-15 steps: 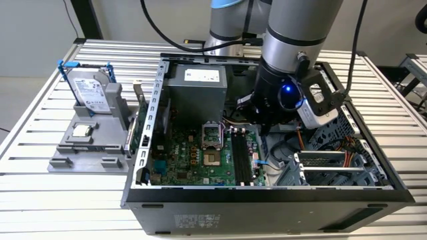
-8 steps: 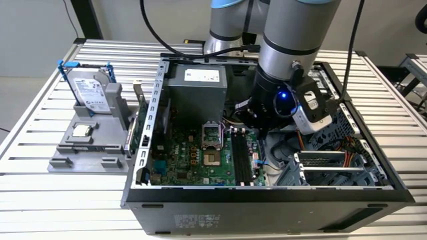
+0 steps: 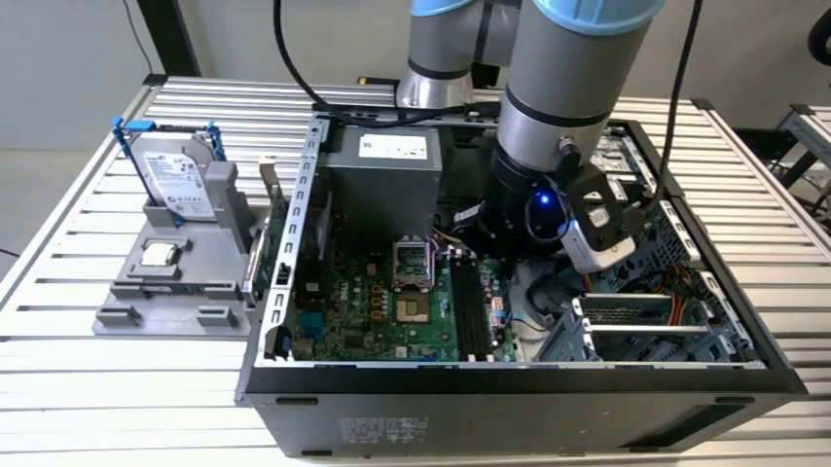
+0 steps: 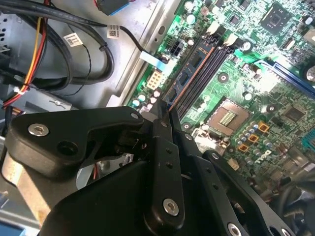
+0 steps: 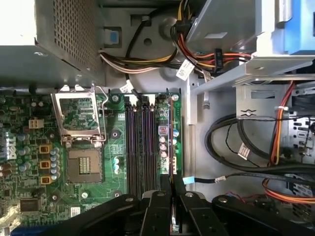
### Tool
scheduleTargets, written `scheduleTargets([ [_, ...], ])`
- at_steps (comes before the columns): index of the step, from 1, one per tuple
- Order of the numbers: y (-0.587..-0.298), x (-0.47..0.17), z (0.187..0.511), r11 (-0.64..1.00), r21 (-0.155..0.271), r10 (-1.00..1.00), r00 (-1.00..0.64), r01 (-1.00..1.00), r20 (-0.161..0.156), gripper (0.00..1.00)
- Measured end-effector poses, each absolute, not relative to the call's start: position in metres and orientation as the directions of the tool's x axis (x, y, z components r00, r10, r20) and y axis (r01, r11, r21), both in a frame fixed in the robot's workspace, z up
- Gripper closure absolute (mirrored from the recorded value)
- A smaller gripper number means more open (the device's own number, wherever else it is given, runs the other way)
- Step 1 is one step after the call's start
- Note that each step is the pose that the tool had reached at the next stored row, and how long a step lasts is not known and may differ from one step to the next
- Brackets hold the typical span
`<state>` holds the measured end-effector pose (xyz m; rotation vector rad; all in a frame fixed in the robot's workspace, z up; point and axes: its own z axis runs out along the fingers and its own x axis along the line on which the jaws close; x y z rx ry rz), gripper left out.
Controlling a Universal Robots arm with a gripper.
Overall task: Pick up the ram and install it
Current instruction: 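Insert the ram into the slot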
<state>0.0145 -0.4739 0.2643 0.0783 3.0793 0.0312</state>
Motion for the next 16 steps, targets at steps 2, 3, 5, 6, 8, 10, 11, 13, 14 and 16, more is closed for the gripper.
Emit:
scheduleTargets([
  [2, -0.474, 0.014, 0.261, 0.999, 0.022, 0.051, -0.997, 0.05, -0.061, 1.0],
  [3, -0.474, 0.014, 0.259, 0.999, 0.022, 0.051, -0.997, 0.05, -0.061, 1.0],
  [5, -0.474, 0.014, 0.255, 0.999, 0.022, 0.051, -0.997, 0.05, -0.061, 1.0],
  [6, -0.474, 0.014, 0.253, 0.999, 0.022, 0.051, -0.997, 0.05, -0.061, 1.0],
  [8, -0.475, 0.014, 0.25, 0.999, 0.022, 0.051, -0.997, 0.05, -0.061, 1.0],
  [10, -0.475, 0.014, 0.246, 0.999, 0.022, 0.051, -0.997, 0.05, -0.061, 1.0],
  [11, -0.475, 0.014, 0.244, 0.999, 0.022, 0.051, -0.997, 0.05, -0.061, 1.0],
  [13, -0.475, 0.013, 0.241, 0.999, 0.022, 0.048, -0.997, 0.047, -0.061, 1.0],
  [14, -0.475, 0.012, 0.239, 0.999, 0.022, 0.046, -0.997, 0.045, -0.061, 1.0],
  [16, -0.475, 0.01, 0.236, 0.999, 0.022, 0.041, -0.997, 0.039, -0.061, 1.0],
])
